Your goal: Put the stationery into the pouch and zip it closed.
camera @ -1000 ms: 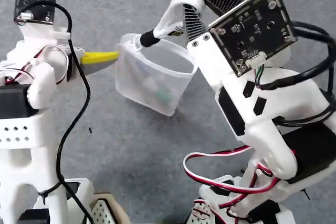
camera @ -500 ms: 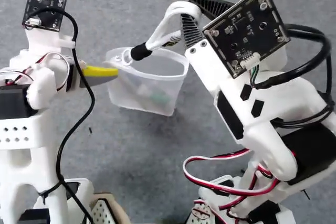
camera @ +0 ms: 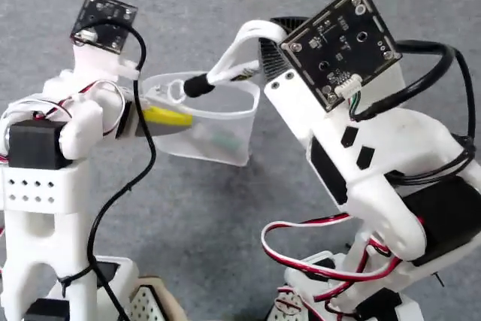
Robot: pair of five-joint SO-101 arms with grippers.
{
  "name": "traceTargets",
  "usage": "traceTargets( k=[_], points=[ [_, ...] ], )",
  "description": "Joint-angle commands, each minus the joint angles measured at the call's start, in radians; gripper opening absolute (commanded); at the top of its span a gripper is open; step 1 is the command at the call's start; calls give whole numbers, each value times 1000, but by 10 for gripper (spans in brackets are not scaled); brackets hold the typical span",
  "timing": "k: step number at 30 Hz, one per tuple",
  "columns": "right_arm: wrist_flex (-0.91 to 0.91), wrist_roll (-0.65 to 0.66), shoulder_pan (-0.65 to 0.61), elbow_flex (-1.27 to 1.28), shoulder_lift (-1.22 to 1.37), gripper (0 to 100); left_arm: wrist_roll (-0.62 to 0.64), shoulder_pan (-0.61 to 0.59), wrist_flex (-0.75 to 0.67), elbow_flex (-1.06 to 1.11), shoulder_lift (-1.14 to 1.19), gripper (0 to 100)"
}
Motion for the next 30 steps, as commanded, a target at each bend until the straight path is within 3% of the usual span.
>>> traceTargets(
  k=[1,9,20,27,30],
  points=[
    [28,6,-11,-35,-22,12,-155,19,-72,22,-15,523],
    [26,6,-11,-30,-41,12,-258,18,-89,42,-11,522],
    [28,6,-9,-27,-39,12,-259,25,-95,104,-15,516],
    [29,6,-9,-27,-38,13,-259,44,-97,102,-15,321],
    [29,6,-9,-27,-38,13,-259,54,-91,102,-17,309]
  ],
)
